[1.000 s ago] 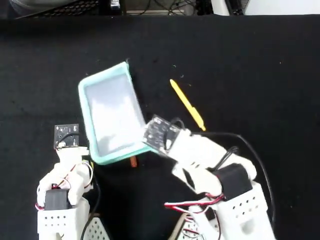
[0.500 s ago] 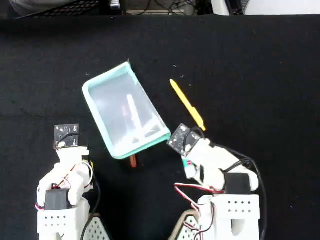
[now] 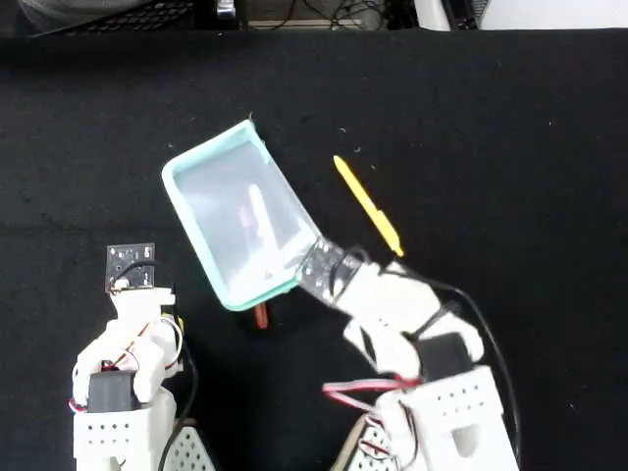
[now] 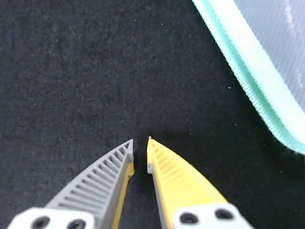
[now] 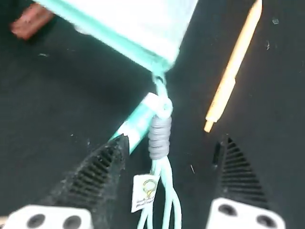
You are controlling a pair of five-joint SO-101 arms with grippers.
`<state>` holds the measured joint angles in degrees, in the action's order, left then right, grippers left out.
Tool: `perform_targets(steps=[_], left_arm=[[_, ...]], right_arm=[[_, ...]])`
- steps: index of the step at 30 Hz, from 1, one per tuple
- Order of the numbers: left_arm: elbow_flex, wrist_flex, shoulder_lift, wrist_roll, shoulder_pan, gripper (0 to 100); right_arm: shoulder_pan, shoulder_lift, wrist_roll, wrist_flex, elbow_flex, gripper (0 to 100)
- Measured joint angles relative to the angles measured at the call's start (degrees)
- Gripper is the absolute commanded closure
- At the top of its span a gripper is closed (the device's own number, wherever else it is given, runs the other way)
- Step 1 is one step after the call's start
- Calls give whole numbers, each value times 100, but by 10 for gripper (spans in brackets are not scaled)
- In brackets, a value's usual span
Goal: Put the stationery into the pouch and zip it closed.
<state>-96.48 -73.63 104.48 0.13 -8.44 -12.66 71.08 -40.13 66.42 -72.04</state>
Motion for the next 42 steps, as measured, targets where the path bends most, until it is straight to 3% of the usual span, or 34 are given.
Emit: perform_targets(steps=[8, 19, 23, 30, 37, 42], left_arm=[[0, 0, 0, 0, 0, 931], [0, 0, 0, 0, 0, 931], [0, 0, 0, 0, 0, 931], [0, 0, 0, 0, 0, 931], [0, 0, 0, 0, 0, 931], [0, 0, 0, 0, 0, 931]], right_arm=[[404, -1776, 18, -923, 26, 709], [396, -3912, 281, -1451, 1257, 709], [53, -4527, 334, -1459, 1345, 709], [-97, -5187, 343, -1811, 1556, 710], [624, -5336, 352, -1873, 1820, 710], [730, -5336, 273, -1591, 1820, 710]])
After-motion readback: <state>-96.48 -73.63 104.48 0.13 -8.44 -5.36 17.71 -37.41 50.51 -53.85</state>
